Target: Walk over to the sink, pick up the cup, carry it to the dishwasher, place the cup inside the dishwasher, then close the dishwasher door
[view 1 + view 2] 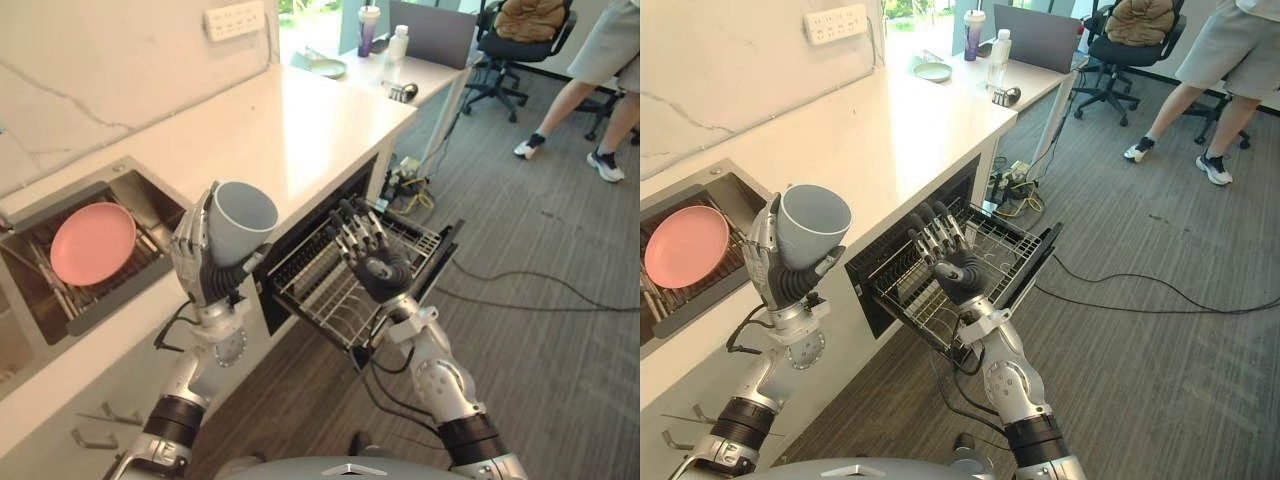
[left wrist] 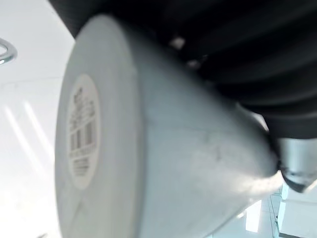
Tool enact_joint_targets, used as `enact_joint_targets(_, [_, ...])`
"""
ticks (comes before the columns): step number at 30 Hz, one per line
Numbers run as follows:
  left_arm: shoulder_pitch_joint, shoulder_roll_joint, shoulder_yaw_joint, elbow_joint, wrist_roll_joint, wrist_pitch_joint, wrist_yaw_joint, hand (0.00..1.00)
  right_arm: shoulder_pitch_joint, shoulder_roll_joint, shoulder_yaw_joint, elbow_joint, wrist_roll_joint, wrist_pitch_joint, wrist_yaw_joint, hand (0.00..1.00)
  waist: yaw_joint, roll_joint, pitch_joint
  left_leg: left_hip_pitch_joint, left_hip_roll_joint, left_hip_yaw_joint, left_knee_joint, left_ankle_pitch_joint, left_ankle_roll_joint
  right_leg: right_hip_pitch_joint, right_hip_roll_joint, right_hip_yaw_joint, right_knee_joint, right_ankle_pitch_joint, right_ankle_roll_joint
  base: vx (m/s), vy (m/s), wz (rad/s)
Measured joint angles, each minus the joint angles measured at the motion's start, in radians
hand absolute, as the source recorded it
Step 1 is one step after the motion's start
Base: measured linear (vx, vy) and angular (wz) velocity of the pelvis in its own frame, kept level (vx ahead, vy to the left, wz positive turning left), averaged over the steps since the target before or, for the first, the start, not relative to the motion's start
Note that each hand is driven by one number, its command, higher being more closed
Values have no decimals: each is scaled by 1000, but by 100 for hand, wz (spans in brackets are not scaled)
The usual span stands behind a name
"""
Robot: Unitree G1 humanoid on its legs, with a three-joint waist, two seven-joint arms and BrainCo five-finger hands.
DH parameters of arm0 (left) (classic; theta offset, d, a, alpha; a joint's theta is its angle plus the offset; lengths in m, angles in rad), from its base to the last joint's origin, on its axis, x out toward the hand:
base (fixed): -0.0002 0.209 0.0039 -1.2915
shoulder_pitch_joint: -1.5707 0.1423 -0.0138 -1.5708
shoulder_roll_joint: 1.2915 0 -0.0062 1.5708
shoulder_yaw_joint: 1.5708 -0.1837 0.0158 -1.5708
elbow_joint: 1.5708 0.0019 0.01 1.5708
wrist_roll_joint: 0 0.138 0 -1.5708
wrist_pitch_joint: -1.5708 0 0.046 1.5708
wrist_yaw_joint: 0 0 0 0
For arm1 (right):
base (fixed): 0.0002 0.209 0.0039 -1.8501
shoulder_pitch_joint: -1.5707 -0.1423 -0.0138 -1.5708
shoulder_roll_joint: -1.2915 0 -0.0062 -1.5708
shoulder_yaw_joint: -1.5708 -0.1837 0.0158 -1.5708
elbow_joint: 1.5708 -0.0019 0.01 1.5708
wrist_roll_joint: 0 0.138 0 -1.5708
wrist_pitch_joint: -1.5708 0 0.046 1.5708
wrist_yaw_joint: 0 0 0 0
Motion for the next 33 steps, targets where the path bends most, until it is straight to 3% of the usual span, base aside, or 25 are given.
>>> enact_joint_targets(16, [-58, 12, -118, 69, 19, 9, -5, 100, -104, -16, 120, -1, -60, 33, -126, 0, -8, 0, 0, -11, 4, 10, 4, 8, -7, 3, 18, 10, -54, 35, -8, -1, 1, -2])
enact_joint_targets(33, [-117, 13, -217, 99, 10, 71, -13, 100, -209, -12, 230, 22, -140, 48, -264, 0, -4, 1, 0, -20, 12, 7, 18, 7, -9, 3, 25, 11, -54, 41, -16, -8, 3, 0])
